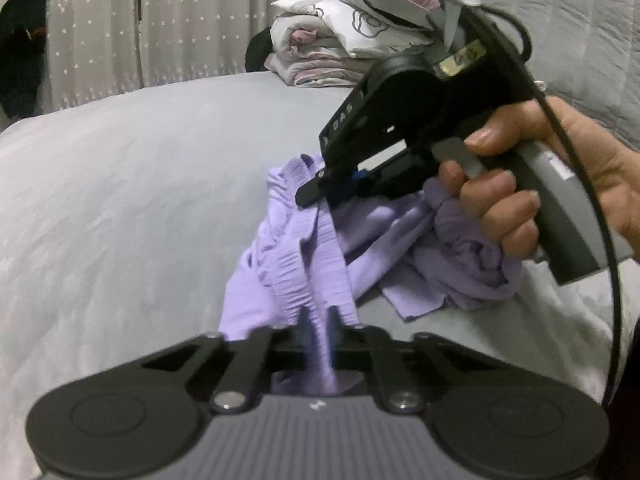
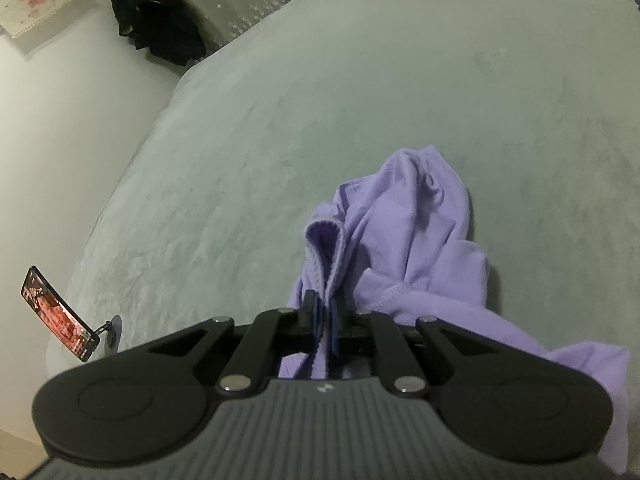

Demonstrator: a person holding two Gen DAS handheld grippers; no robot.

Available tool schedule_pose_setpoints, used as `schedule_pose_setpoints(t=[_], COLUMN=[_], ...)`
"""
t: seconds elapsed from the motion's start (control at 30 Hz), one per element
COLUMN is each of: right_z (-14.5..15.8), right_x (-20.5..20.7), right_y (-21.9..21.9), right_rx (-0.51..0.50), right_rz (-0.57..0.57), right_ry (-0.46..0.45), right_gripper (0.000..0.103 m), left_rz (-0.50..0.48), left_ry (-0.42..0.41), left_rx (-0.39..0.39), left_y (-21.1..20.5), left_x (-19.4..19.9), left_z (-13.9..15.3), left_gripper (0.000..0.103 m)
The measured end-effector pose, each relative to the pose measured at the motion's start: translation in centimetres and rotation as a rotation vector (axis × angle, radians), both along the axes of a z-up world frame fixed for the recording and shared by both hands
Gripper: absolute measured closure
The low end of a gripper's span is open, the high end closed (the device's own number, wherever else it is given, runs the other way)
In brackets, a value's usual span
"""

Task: Fold clothes

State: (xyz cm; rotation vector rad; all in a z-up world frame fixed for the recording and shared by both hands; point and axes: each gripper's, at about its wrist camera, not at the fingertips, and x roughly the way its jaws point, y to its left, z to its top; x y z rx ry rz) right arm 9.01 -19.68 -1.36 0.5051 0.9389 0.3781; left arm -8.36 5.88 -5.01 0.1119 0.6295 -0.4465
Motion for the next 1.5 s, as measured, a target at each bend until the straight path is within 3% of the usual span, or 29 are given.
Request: schedule_pose_setpoints(t=[0.37, 0.47, 0.53, 0.57, 0.8, 1.0, 1.07, 1.1, 1.13, 1.3, 1.5], right_z=[0.0, -0.2, -0.2, -0.2, -0.3, -0.5, -0.4, -0.4, -0.4, -0.2, -0.4], right_x=[0.4, 0.4, 0.3, 0.4, 0.4, 0.5, 0.5, 0.5, 0.5, 0.4, 0.4], right_y=[-0.6, -0.7, -0.8, -0.8, -0.8, -0.7, -0.6, -0.6, -0.7, -1.2, -1.5], right_rx=[0.009, 0.01, 0.014, 0.016, 0.036, 0.039, 0.038, 0.037, 0.038, 0.044, 0.053], right_rz=[0.005, 0.006, 0.007, 0.004, 0.004, 0.002, 0.003, 0.003, 0.003, 0.001, 0.003], right_ry=[0.009, 0.011, 0.014, 0.016, 0.019, 0.026, 0.027, 0.028, 0.028, 0.029, 0.032], right_gripper=[0.095, 0.093, 0.091, 0.09, 0.086, 0.086, 0.086, 0.086, 0.086, 0.086, 0.086], left_rz=[-0.029, -0.014, -0.005, -0.001, 0.03, 0.109, 0.118, 0.123, 0.128, 0.112, 0.068], left_ry=[-0.014, 0.007, 0.014, 0.016, 0.032, 0.023, 0.018, 0.016, 0.013, -0.049, -0.037], left_rx=[-0.01, -0.01, -0.013, -0.02, -0.058, -0.036, -0.024, -0.024, -0.028, -0.028, 0.012], left_y=[0.3, 0.6, 0.8, 0.8, 1.1, 0.1, -0.5, -0.7, -0.8, -0.9, -1.5], left_x=[-0.6, -0.5, -0.5, -0.3, 0.6, 2.1, 2.4, 2.5, 2.6, 1.8, 1.3], left_z=[0.9, 0.7, 0.6, 0.6, 0.6, 0.5, 0.5, 0.6, 0.6, 2.1, 1.7], left_gripper=[0.103, 0.097, 0.083, 0.081, 0.079, 0.079, 0.08, 0.086, 0.103, 0.103, 0.102])
